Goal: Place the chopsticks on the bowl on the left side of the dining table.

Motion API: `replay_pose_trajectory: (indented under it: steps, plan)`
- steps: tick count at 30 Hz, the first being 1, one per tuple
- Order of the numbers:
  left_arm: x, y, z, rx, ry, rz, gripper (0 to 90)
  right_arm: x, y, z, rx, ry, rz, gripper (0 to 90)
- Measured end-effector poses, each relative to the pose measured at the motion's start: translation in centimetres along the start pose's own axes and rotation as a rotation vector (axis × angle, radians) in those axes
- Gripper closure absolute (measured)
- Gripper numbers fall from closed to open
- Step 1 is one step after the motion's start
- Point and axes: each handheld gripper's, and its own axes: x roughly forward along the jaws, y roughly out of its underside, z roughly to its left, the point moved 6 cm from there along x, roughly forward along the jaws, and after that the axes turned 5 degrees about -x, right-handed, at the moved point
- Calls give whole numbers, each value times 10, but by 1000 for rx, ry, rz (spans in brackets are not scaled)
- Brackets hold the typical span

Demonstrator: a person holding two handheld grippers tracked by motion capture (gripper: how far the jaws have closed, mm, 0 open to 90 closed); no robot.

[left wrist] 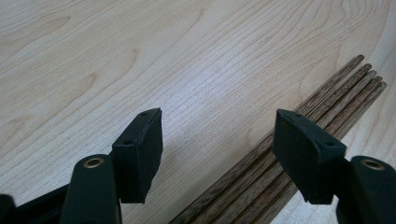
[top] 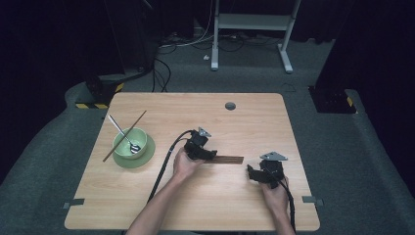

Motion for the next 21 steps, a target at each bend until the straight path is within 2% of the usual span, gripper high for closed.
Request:
replay_pose_trajectory:
  steps: [8, 21]
  plan:
    - [3, 4, 2, -3, -3, 10, 333, 0, 0, 0, 0, 0, 0, 222]
    - [5, 10, 7, -29, -11, 10, 332, 0, 0, 0, -2, -1, -2, 222]
